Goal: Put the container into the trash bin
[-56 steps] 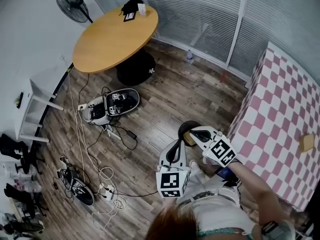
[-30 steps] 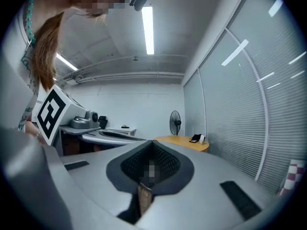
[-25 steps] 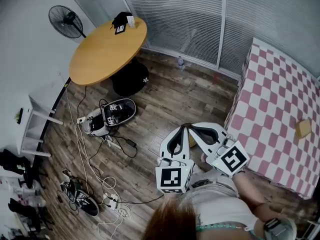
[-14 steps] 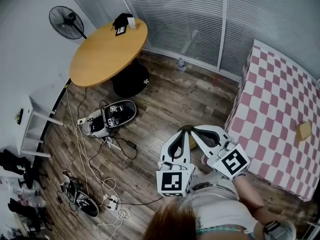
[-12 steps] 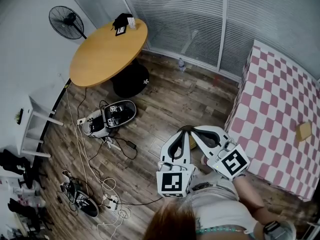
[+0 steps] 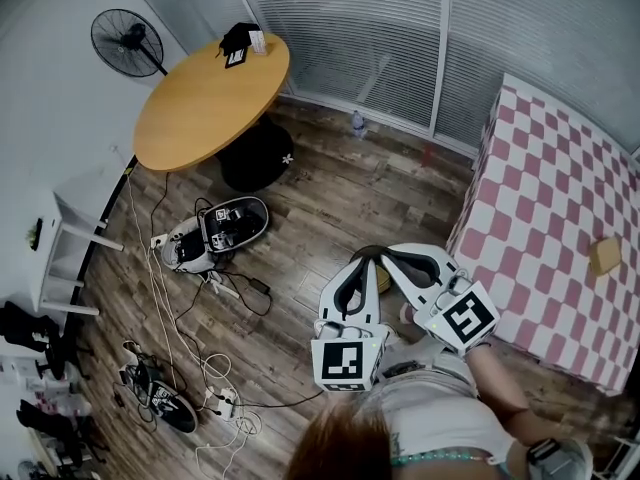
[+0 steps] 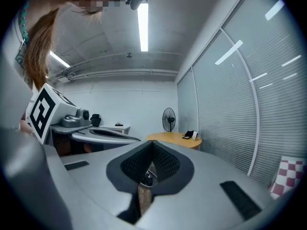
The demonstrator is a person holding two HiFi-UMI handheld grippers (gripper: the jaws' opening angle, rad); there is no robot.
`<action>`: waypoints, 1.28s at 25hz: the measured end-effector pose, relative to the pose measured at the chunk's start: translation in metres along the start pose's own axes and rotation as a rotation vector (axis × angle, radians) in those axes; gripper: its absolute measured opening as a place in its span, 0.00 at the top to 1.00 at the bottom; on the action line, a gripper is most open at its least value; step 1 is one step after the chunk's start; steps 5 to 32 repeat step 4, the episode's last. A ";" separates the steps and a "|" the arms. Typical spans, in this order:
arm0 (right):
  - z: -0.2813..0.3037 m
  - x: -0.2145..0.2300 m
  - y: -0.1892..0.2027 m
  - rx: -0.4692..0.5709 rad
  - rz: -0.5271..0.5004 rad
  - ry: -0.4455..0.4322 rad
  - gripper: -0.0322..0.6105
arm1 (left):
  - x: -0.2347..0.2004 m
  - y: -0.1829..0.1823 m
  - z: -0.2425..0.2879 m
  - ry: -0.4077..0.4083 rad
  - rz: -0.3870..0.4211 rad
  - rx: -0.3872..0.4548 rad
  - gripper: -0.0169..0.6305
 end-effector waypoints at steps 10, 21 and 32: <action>0.002 0.002 0.000 -0.005 -0.003 0.008 0.96 | -0.004 0.000 0.001 0.001 0.008 0.009 0.95; 0.002 0.002 0.000 -0.005 -0.003 0.008 0.96 | -0.004 0.000 0.001 0.001 0.008 0.009 0.95; 0.002 0.002 0.000 -0.005 -0.003 0.008 0.96 | -0.004 0.000 0.001 0.001 0.008 0.009 0.95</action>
Point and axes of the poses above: the fingertips, and each gripper's own axes: z forward along the fingers, x to its right, y out of its underside, the point moved 6 cm from there along -z, backward along the fingers, and after that the axes turned 14 degrees about -y, right-handed, at the moved point
